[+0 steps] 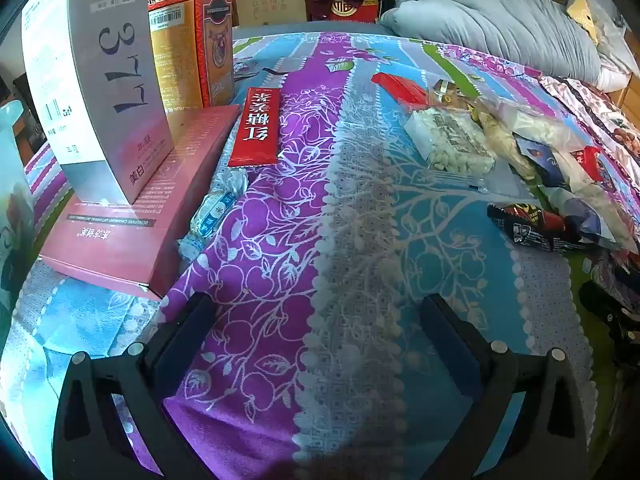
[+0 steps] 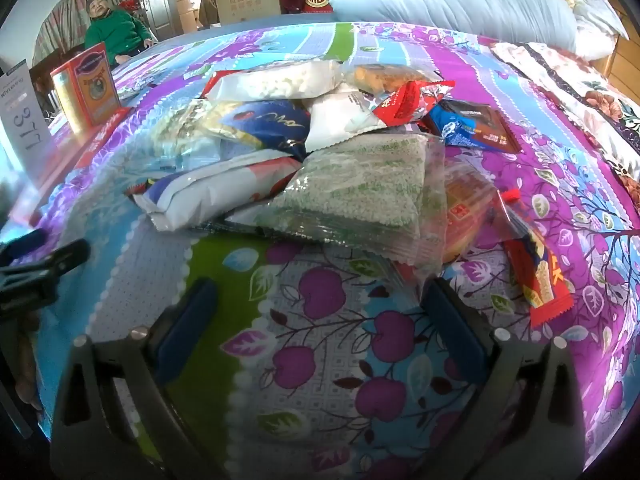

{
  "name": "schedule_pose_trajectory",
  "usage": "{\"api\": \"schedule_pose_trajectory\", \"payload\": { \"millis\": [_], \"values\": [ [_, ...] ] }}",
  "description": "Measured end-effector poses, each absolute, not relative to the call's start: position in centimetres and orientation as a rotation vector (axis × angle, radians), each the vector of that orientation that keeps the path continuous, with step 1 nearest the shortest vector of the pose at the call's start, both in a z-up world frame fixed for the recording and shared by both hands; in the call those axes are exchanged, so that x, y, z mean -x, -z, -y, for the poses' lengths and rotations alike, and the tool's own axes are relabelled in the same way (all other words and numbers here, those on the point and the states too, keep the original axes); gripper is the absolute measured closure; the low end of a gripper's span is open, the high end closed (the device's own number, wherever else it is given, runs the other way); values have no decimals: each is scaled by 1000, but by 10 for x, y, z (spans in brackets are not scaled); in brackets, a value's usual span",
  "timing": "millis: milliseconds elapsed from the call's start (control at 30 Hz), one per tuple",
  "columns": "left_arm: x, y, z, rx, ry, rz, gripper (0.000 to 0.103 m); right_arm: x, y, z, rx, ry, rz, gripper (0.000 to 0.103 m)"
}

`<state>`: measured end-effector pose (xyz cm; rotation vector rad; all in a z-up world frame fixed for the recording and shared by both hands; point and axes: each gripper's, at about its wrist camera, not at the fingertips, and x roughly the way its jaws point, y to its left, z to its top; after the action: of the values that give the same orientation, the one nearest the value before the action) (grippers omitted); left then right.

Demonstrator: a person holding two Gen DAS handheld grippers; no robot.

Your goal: Organize snacks

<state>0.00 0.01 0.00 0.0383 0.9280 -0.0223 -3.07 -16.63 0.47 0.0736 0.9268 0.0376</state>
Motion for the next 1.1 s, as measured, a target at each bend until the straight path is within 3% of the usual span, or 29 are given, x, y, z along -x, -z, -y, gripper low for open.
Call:
{"api": "schedule_pose_trajectory", "payload": {
  "millis": [1100],
  "values": [
    [0, 0, 0, -40, 21, -927, 0, 31, -5, 167, -82, -42, -927, 0]
  ]
}}
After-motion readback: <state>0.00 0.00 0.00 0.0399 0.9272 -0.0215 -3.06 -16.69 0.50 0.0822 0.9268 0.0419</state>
